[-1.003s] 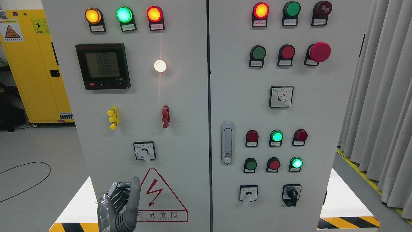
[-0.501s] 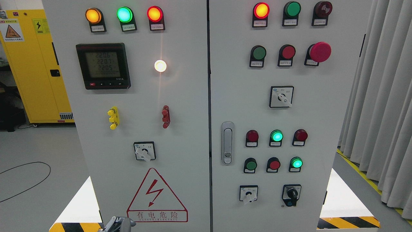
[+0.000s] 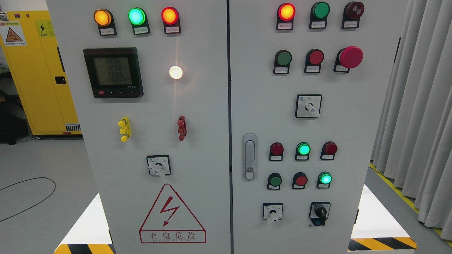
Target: Turn on light switch 1
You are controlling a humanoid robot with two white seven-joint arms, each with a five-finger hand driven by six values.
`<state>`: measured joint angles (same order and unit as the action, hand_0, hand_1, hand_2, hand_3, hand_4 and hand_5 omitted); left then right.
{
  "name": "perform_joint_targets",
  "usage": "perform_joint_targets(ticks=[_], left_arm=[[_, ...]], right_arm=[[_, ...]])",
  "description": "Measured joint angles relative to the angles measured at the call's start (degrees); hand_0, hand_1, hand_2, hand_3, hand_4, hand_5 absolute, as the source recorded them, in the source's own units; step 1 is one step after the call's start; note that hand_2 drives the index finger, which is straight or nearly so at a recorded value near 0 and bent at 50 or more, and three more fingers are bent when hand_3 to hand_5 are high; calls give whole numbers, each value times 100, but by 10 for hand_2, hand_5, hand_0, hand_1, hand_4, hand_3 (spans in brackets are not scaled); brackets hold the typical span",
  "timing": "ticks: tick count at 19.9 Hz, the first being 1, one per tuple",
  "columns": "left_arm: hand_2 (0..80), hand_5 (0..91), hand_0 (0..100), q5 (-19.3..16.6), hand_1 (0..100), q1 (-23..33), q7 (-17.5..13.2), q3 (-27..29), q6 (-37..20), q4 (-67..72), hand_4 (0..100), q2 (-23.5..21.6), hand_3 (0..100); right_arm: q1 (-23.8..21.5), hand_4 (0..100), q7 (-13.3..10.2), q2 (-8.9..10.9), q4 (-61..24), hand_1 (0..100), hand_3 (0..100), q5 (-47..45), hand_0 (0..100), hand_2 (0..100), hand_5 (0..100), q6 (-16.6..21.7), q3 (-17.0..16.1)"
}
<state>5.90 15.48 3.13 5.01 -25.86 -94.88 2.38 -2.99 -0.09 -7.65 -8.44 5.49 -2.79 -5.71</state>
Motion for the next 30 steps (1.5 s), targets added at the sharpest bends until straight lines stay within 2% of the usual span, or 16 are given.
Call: perform_joint_targets(ticks=[6,8,12,18,20,23,25,30], left_arm=[[302,83,0,50,225,144,-315,140,-960,1559,474,-99,553],[209,23,0,53,215,152,-428,164,-1053,2122,406,-122,429],[127,4,3,57,207,93,-706,202,-1136,3307,371,-158,366],[9,0,18,26,200,-84,-905,198,-1162,5007,267,-193,253],[0,0,55,15,180,-201,-1106,179,-1053,5559,145,-200,121],[0,0,100,6,178,-398,-1431,156,-788,6345,58,-209,16],[0,0,148,-1,183,-488,-1548,143,-595,6824,0,-214,0],[0,0,216,-12,178,-606,-1674,117,416,7674,0,-222,0]], right_arm=[[0,0,0,0,0,500,0,2,0,40,0,0,0],[0,0,0,0,0,500,0,3,0,40,0,0,0],[0,0,0,0,0,500,0,2,0,40,0,0,0],[0,0,0,0,0,500,0,2,0,40,0,0,0],[0,0,0,0,0,500,0,1,0,40,0,0,0],[0,0,0,0,0,500,0,2,0,40,0,0,0],[0,0,0,0,0,500,0,2,0,40,0,0,0],[0,0,0,0,0,500,0,2,0,40,0,0,0]])
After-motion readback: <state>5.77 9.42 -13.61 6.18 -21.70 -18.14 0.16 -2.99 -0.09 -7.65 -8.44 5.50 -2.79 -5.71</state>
